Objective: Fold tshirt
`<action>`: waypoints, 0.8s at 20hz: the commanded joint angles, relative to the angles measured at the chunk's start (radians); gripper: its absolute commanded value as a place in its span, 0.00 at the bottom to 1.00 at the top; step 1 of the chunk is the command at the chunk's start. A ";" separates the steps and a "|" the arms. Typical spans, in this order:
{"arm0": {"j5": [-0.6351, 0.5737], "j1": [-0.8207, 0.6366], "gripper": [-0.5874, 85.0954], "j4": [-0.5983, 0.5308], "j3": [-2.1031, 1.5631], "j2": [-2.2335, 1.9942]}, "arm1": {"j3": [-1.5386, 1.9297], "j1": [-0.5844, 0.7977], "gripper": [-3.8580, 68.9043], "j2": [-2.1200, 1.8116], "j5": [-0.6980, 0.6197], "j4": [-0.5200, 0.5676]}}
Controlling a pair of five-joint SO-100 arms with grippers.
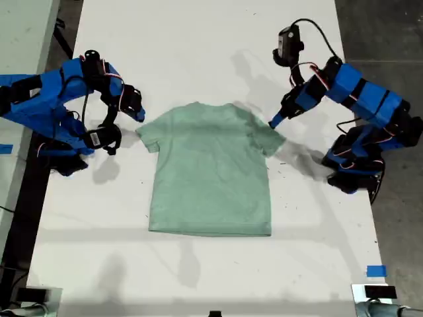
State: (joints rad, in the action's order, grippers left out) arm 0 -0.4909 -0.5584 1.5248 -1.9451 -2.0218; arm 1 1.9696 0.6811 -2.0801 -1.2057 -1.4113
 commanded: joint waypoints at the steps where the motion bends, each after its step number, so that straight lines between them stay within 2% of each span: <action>1: 0.025 0.038 0.01 0.003 0.057 -0.025 | 0.135 0.041 0.41 0.002 -0.061 0.179; 4: 0.037 0.044 0.01 0.005 0.055 -0.040 | 0.278 0.043 0.41 0.003 -0.077 0.313; 7: 0.037 0.048 0.01 -0.003 0.055 -0.040 | 0.342 0.020 0.41 0.040 -0.072 0.393; 12: 0.038 0.054 0.01 -0.005 0.055 -0.040 | 0.374 -0.003 0.43 0.210 -0.046 0.494; 16: 0.041 0.064 0.01 -0.005 0.054 -0.040 | 0.342 0.026 0.43 0.282 -0.051 0.514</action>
State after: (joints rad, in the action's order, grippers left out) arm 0 -0.4617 -0.5108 1.5248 -1.9451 -2.0249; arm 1 2.3516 0.6964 -1.8009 -1.2563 -0.9250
